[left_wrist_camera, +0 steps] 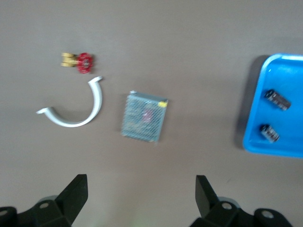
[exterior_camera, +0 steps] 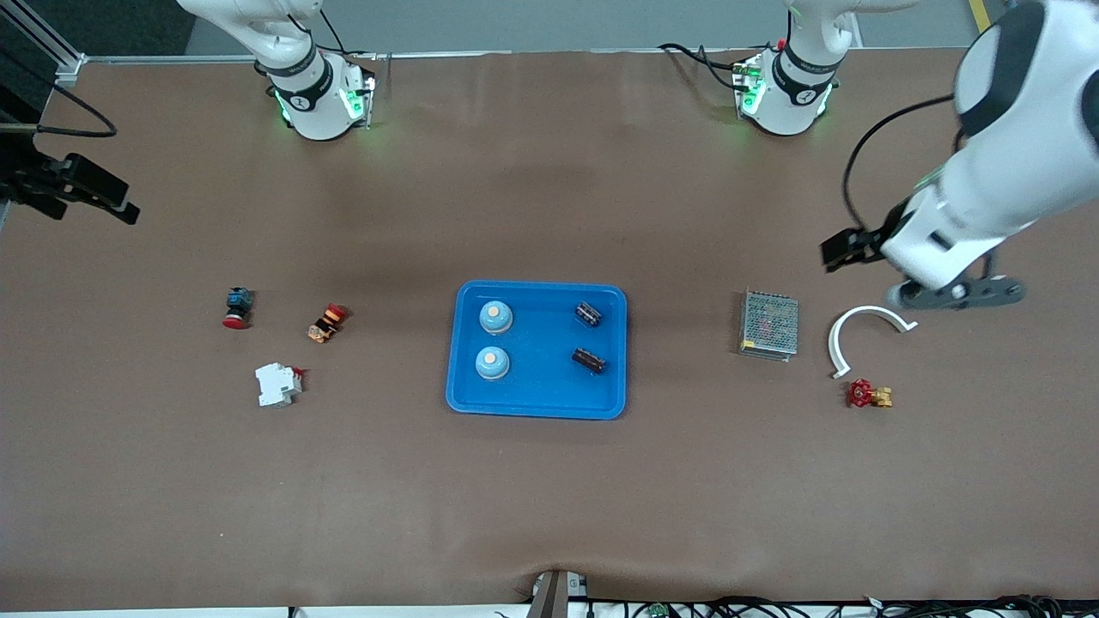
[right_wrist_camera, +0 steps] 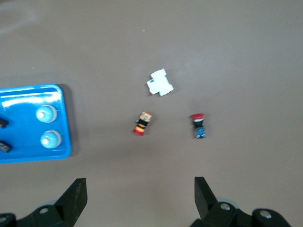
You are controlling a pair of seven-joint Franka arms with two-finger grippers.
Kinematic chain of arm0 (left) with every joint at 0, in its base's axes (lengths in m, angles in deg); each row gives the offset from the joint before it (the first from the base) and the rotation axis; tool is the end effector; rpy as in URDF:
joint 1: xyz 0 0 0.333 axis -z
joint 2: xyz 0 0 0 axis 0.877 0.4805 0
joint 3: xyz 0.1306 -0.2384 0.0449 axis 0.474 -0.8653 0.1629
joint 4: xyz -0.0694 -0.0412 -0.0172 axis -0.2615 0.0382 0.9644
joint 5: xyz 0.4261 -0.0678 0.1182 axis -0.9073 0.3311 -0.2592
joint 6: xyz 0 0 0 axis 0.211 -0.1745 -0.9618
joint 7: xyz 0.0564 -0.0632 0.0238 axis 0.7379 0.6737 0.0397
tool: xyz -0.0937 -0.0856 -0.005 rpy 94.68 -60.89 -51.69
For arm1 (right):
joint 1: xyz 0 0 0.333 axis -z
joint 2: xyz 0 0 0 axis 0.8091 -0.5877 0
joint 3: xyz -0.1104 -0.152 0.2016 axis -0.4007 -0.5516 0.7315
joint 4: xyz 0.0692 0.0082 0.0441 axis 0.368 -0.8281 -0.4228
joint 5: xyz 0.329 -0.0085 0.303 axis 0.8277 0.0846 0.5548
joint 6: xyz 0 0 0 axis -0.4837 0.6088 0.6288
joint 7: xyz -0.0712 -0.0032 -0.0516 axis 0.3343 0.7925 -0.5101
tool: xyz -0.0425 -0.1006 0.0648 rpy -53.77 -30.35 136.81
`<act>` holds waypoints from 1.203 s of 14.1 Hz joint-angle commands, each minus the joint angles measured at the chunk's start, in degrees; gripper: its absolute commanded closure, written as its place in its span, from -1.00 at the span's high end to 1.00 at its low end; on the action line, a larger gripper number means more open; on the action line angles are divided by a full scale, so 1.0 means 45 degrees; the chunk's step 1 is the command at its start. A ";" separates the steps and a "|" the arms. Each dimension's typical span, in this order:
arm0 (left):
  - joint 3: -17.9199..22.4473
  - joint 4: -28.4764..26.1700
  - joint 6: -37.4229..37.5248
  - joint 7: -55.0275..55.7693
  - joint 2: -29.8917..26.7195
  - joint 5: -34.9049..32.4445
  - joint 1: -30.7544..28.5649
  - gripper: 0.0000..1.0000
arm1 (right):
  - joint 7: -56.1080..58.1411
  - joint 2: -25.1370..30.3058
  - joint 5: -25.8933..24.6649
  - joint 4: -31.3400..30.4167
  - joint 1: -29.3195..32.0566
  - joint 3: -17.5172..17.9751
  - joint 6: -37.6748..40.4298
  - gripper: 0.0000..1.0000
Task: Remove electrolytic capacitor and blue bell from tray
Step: 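Reach the left gripper to a capacitor while the right gripper approaches the tray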
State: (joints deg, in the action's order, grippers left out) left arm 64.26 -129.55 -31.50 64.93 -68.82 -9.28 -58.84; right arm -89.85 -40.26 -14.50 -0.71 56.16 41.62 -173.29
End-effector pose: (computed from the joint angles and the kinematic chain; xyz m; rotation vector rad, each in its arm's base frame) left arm 0.6347 -0.1706 0.4525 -3.1330 -0.1012 0.1732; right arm 0.5915 0.0217 0.5958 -3.0631 0.2539 0.0013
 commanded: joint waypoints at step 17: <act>0.0083 0.1691 -0.8682 1.3728 0.7472 -0.1138 0.5080 0.88 | -0.8878 -0.2070 -0.0019 0.0823 -0.7095 0.0069 -0.1909 1.00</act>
State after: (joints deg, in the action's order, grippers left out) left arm 64.01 -125.35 -68.35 123.07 -38.46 -13.32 -37.57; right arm -129.28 -47.49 -14.16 0.28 27.36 42.75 -182.58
